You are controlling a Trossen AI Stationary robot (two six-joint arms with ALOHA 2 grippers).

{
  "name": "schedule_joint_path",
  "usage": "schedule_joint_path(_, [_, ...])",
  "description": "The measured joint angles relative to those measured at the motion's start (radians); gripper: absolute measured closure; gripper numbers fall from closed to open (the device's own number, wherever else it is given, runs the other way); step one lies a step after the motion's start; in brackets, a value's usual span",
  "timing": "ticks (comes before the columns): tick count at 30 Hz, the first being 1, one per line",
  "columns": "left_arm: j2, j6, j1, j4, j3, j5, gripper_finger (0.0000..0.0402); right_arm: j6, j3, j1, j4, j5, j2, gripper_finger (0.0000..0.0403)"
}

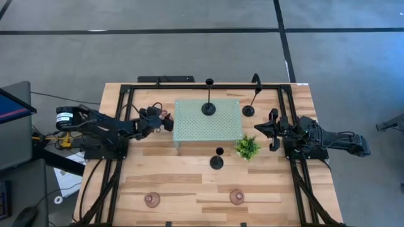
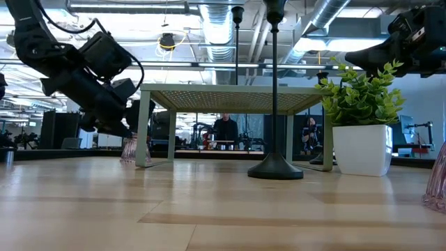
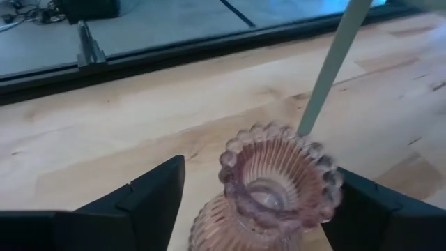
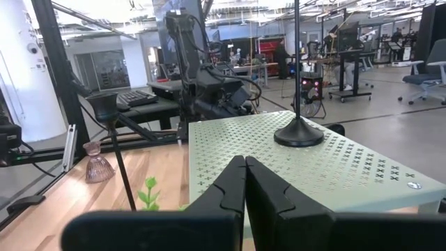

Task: Pick & Place candle stick holders
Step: Put the top pink candle holder on the shelf

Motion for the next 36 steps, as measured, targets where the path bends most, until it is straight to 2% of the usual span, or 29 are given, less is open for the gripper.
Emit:
schedule_joint_path(12, [0.048,-0.026,0.002,0.019,0.0,-0.008,0.0238,0.0,0.0,0.0,0.0,0.0,0.0,0.0403])
schedule_joint_path(16, [0.047,-0.021,0.001,0.021,0.002,-0.011,0.0266,0.0,0.0,0.0,0.0,0.0,0.0,0.0403])
schedule_joint_path(24, [0.043,0.022,-0.002,0.018,0.002,0.013,0.0259,0.0,0.0,0.0,0.0,0.0,0.0,0.0403])
schedule_joint_path(30, [0.022,0.027,-0.002,-0.001,0.001,0.034,0.027,0.0,0.0,0.0,0.0,0.0,0.0,0.0403])
schedule_joint_path(36, [-0.104,0.019,-0.003,-0.167,-0.001,0.052,0.0265,0.0,0.0,0.001,0.0,0.0,0.0,0.0403])
